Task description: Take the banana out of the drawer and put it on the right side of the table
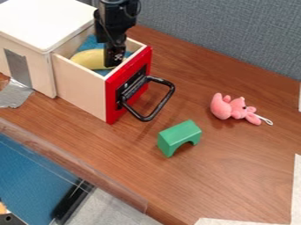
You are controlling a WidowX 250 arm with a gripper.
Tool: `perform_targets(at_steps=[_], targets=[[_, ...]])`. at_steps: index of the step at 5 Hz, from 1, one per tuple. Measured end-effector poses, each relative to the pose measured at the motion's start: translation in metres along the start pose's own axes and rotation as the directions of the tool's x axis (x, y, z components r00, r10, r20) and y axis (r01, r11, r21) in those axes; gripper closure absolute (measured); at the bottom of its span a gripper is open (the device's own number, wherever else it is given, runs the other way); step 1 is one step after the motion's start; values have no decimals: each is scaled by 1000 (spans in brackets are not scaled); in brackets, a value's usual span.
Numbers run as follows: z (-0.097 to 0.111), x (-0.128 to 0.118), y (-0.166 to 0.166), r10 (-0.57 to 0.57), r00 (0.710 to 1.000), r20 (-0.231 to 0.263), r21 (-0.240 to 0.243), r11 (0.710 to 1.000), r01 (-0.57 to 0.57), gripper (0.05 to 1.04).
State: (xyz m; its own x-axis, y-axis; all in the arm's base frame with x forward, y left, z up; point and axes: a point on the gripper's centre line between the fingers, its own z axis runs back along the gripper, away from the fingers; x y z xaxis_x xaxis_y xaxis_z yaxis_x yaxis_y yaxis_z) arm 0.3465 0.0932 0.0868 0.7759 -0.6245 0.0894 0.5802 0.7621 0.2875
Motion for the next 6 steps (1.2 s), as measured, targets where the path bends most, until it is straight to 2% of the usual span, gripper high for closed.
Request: perform_targets(at_steps=[1,2,3,4,5,6], targets=[[-5,-10,3,33,999,-17,4,999,-33,84],[-15,-15,0,39,998,-41,-4,999,-39,136],[-24,-22,-4,112,992,-59,10,994,-111,424],[-26,-23,-5,125,991,-54,21,992,-124,539],[-26,-21,-7,132,990,-48,5,991,-132,540],[-15,-17,-7,136,991,-22,-12,991,-136,540]])
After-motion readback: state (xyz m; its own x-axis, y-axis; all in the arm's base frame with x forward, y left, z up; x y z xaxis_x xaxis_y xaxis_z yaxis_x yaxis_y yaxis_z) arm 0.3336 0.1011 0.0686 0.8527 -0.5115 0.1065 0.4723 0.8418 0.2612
